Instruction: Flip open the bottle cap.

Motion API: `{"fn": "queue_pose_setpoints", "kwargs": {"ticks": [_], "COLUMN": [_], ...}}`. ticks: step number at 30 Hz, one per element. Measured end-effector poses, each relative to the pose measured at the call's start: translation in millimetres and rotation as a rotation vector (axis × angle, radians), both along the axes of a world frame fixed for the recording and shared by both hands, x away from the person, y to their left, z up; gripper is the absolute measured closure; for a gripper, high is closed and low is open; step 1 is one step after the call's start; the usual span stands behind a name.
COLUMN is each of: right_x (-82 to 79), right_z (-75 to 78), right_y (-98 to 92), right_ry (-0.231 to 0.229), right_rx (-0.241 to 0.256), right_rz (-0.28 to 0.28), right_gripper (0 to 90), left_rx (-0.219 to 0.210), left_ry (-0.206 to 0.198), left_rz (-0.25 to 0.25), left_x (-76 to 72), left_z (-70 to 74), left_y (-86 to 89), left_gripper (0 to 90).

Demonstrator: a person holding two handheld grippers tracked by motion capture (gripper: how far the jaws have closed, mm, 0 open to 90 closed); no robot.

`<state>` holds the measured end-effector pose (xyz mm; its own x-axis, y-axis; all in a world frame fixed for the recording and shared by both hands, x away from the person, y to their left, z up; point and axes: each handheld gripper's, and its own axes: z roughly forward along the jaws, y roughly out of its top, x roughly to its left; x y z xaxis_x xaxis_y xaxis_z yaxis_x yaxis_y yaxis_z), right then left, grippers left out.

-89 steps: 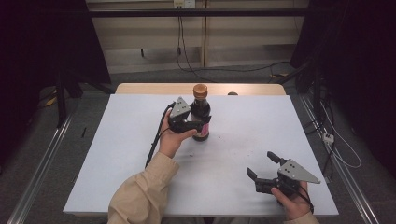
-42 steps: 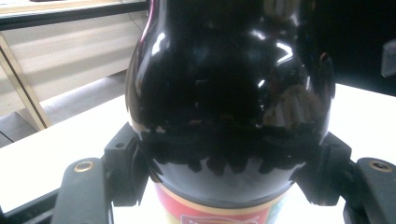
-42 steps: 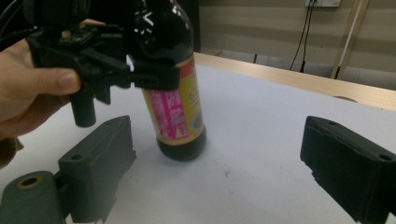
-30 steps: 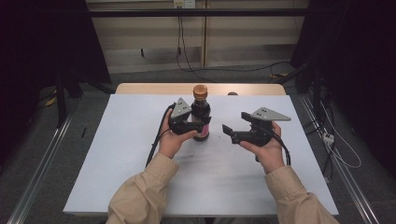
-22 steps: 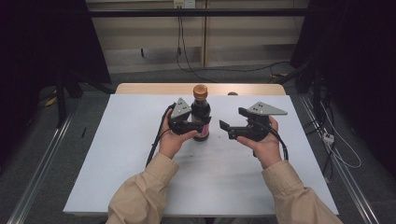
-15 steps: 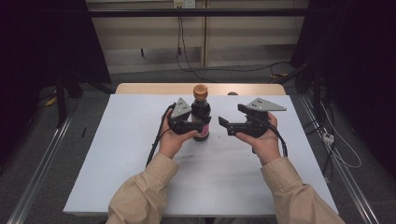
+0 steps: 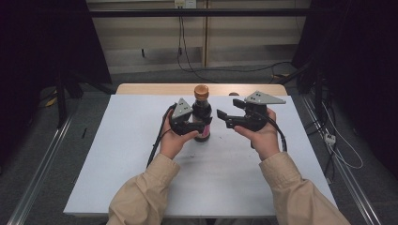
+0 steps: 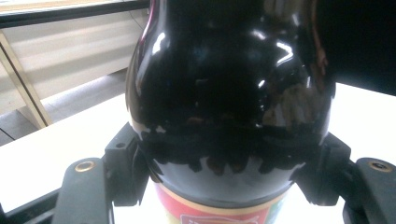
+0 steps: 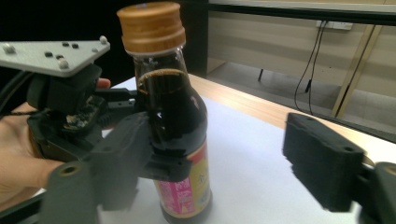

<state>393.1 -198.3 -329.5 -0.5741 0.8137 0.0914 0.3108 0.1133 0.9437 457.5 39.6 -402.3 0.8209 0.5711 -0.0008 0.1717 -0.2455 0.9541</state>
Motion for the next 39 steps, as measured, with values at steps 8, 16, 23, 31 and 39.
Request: {"fn": "queue_pose_setpoints", "kwargs": {"ticks": [8, 16, 23, 31, 39], "right_x": [3.0, 5.9, 14.1, 21.2, 26.3], "right_z": [9.6, 17.4, 20.1, 26.8, 34.8], "right_y": [1.9, 8.7, 16.1, 24.8, 27.3], "right_ry": [-0.038, -0.052, -0.032, -0.024, -0.012], "right_rx": [-0.012, -0.006, -0.014, -0.026, -0.019], "right_rz": [0.030, 0.058, 0.086, 0.102, 0.136], "right_gripper": [48.6, 65.3, 89.5, 90.0, 90.0], "left_rx": [-0.002, -0.004, -0.004, -0.007, -0.019], "left_ry": [0.001, 0.000, 0.002, -0.004, -0.002], "left_rz": [-0.003, -0.003, -0.013, -0.028, -0.041], "left_x": [0.2, 0.6, 1.7, 2.9, 3.1], "left_z": [-0.4, -0.5, -0.4, -0.9, -1.7], "left_y": [0.4, 0.4, 1.3, 2.0, 1.4], "left_gripper": [30.0, 30.0, 30.2, 30.3, 30.4]}}
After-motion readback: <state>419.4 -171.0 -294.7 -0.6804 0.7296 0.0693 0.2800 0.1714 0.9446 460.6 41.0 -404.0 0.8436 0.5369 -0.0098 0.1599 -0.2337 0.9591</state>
